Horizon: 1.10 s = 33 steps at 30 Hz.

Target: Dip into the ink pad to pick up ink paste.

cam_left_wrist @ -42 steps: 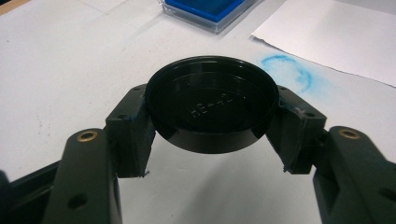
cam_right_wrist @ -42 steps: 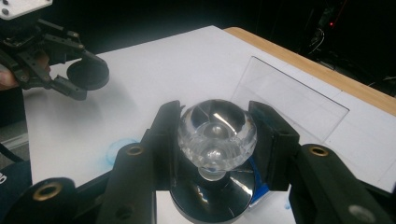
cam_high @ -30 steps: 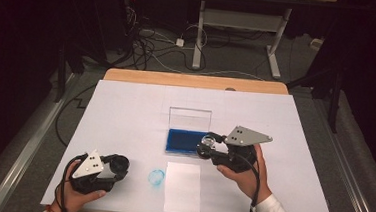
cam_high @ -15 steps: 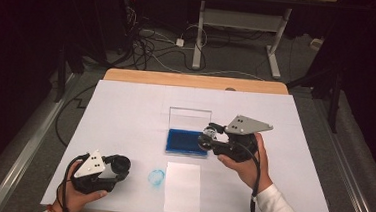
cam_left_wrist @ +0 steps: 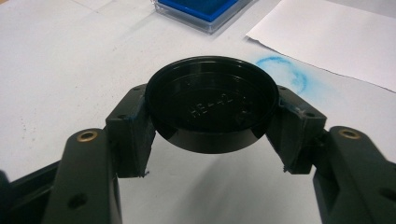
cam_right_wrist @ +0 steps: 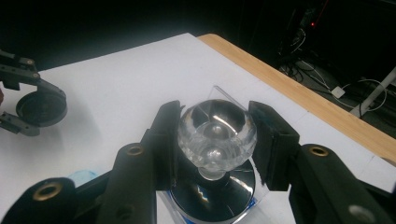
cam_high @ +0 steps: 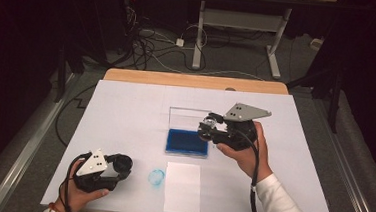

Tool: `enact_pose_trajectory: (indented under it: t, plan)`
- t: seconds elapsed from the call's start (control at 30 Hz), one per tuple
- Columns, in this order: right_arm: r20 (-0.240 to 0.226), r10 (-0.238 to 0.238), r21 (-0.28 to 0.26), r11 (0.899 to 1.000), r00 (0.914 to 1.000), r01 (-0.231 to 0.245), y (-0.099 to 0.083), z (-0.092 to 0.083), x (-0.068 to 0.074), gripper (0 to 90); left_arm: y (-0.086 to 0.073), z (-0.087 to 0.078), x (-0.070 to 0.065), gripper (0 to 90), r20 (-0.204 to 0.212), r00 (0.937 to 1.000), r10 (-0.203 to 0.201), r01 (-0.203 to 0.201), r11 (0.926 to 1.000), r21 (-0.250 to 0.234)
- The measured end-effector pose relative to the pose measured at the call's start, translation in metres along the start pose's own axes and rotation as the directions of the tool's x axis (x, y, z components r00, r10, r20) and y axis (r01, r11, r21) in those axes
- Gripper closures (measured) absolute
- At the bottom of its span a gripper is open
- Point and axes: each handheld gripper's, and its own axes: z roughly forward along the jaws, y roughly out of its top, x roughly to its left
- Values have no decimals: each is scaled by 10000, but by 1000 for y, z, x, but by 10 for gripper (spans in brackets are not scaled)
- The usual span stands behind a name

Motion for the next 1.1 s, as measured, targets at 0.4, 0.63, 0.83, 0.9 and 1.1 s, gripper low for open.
enact_pose_trajectory:
  t: [0.4, 0.63, 0.83, 0.9, 1.1]
  plan:
    - [72, -4, 258, 9997, 10000, 3, 5, 19, -3, 569, -1, -5, -2, 368, -180, 9998, 1, -2, 10000, -23]
    - [72, 42, 395, 9992, 10000, -45, 5, 29, -4, 569, 0, -6, -2, 368, -163, 9999, 21, -22, 10000, -59]
    - [18, 192, 532, 9984, 9998, -193, 3, 41, -3, 569, -1, -6, -1, 368, -92, 10000, 9, -10, 10000, -60]
    - [0, 198, 602, 9980, 9998, -198, 2, 46, -1, 569, -1, -6, -1, 368, 17, 10000, -12, 13, 10000, -95]
    - [-168, 256, 878, 9959, 9995, -240, -5, 64, 5, 569, -1, -6, 0, 368, 73, 10000, -26, 27, 10000, -94]
